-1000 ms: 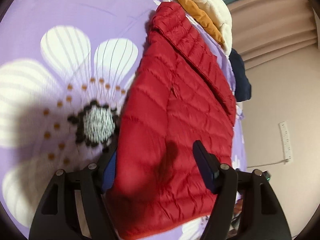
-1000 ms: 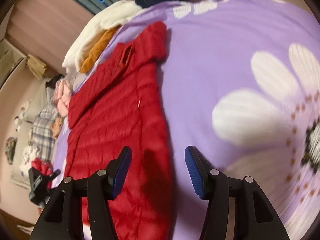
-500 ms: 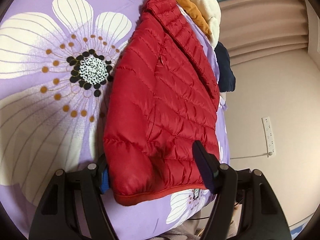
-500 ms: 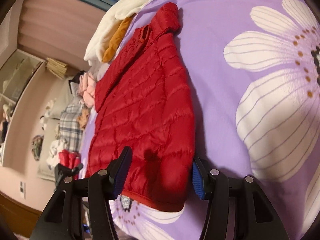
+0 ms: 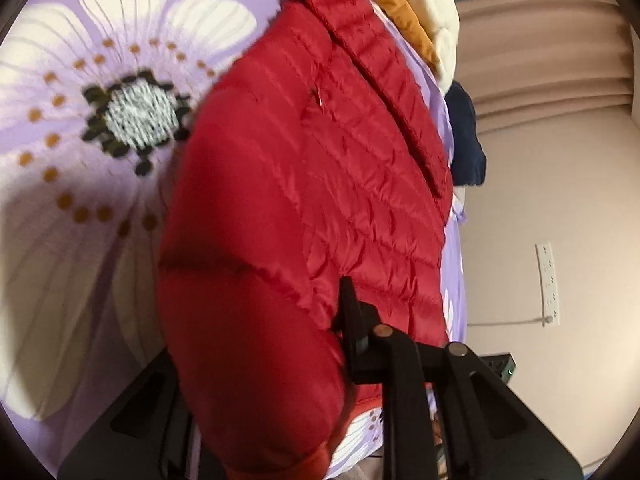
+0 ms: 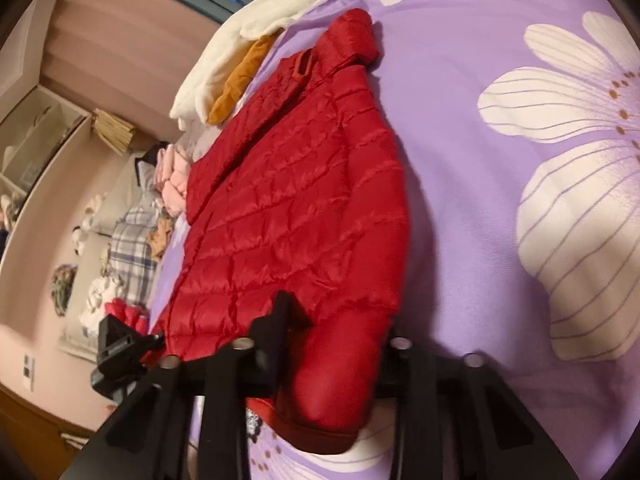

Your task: Fold large clothes

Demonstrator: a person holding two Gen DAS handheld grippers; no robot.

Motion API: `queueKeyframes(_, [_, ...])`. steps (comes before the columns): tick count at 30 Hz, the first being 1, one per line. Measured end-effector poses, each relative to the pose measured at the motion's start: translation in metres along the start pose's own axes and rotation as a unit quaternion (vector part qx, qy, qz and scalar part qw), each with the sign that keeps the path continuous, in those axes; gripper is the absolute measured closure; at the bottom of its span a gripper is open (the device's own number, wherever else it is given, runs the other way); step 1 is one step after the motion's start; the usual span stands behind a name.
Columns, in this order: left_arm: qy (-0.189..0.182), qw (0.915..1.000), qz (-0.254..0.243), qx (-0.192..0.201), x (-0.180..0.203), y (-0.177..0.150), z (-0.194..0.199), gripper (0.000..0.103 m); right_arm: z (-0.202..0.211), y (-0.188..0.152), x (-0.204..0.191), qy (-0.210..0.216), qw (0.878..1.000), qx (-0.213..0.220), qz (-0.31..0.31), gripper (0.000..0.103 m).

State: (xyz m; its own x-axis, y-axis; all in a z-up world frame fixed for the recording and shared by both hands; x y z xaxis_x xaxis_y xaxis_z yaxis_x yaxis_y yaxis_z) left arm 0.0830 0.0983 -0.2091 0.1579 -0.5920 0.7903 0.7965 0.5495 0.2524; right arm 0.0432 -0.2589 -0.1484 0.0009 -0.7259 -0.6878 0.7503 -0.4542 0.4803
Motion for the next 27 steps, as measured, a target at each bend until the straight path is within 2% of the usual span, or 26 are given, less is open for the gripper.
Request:
queueKeyframes(4, [0.004, 0.9978, -0.055, 0.039, 0.031, 0.014, 0.019, 0.088, 0.019, 0.015, -0.019, 0.031, 0.999, 0.041, 0.004, 0.082])
queueKeyframes(9, [-0.018, 0.9906, -0.105, 0.086, 0.078, 0.036, 0.045, 0.089, 0.041, 0.044, -0.045, 0.086, 0.992, 0.088, -0.009, 0.083])
queueKeyframes(16, [-0.023, 0.9816, -0.148, 0.118, 0.12, 0.059, 0.06, 0.09, 0.055, 0.068, -0.074, 0.11, 0.986, 0.121, -0.012, 0.083])
queueKeyframes(20, [-0.029, 0.9744, -0.176, 0.137, 0.134, 0.058, 0.073, 0.091, 0.065, 0.071, -0.089, 0.115, 0.984, 0.136, 0.012, 0.083])
queueKeyframes(27, [-0.038, 0.9656, -0.213, 0.144, 0.141, 0.036, 0.1, 0.091, 0.088, 0.062, -0.1, 0.127, 0.981, 0.142, 0.042, 0.083])
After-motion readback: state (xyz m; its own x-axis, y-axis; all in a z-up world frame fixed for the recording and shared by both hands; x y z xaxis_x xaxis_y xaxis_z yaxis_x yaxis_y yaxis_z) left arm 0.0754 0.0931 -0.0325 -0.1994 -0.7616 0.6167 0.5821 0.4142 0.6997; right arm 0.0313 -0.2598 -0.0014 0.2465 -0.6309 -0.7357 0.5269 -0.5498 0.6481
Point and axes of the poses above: each gripper's, at about its wrist camera, not at the fingertips, and z roughly against the way its jaws point, x to its right, y to its top, the point moved 7 cm from there along -z, roughly the way its jaws point, and after that the axes turned 8 degrees about x, right-handed, at the moved point
